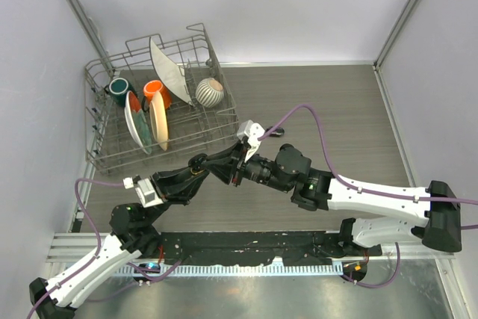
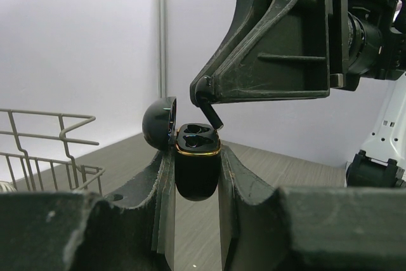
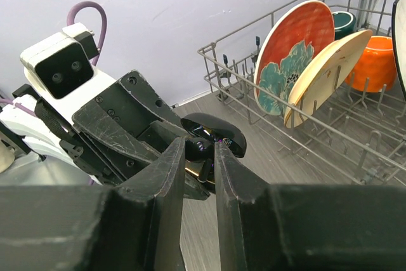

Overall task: Insert the wireless bluetooth earbuds into the charging case
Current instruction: Place the earbud in the charging case.

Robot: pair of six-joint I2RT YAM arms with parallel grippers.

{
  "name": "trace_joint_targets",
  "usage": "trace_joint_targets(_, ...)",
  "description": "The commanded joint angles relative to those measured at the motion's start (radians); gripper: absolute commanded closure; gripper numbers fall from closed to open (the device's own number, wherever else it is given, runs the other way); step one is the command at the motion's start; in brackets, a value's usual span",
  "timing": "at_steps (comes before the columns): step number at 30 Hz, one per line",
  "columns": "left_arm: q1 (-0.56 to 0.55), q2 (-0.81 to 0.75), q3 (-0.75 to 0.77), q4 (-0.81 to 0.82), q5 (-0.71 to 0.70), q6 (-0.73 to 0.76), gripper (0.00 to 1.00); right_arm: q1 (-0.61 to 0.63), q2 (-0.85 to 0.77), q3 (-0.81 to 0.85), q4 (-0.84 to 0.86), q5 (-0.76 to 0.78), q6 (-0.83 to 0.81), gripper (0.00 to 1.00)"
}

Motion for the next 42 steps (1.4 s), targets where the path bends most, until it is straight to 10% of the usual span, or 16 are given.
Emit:
trace_joint_targets(1,-0.001,0.001,-0.044,0.06,0.022,0.003,1.0,0.009,0.007,0.044,0.082,0.008,-0.035,0.99)
trace_joint_targets(42,-0.003,0.052,-0.039,0.209,0.035,-0.015,1.0,0.027,-0.037,-0.069,0.081,0.106,-0.251,0.99)
